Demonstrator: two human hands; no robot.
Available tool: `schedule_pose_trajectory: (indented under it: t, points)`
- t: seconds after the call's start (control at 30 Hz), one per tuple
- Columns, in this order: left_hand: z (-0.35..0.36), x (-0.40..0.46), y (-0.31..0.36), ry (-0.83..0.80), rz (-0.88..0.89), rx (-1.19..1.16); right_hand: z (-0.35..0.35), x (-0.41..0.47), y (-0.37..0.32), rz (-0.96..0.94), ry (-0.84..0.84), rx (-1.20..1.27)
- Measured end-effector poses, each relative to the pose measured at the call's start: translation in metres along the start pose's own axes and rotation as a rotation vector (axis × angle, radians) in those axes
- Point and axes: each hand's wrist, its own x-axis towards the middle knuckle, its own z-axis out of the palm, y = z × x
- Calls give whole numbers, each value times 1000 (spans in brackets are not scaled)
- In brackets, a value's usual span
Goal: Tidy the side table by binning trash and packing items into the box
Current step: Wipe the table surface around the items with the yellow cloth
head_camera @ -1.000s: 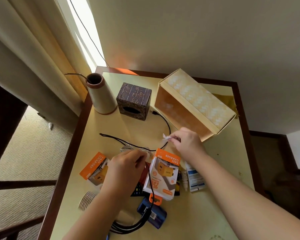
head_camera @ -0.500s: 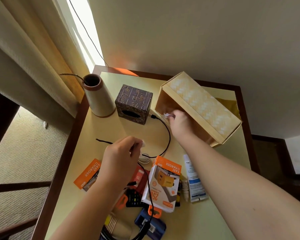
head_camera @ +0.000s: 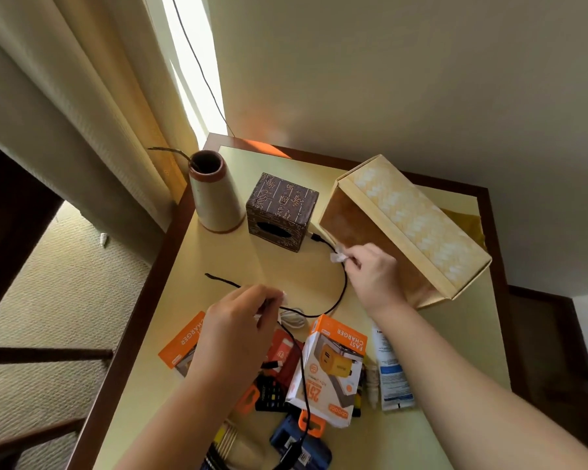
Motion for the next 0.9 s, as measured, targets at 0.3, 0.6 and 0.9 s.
schedule_pose_trajectory:
  t: [0.3, 0.6, 0.9]
  points:
    - [-14, -71, 13, 41, -67, -7, -78, -155, -59, -100, 87, 245]
    - [-75, -216, 28, 180, -197, 35, -88, -261, -100, -251, 25, 336]
    - [-133, -331, -13, 356, -287, 155, -46, -326, -198, -681, -208, 334]
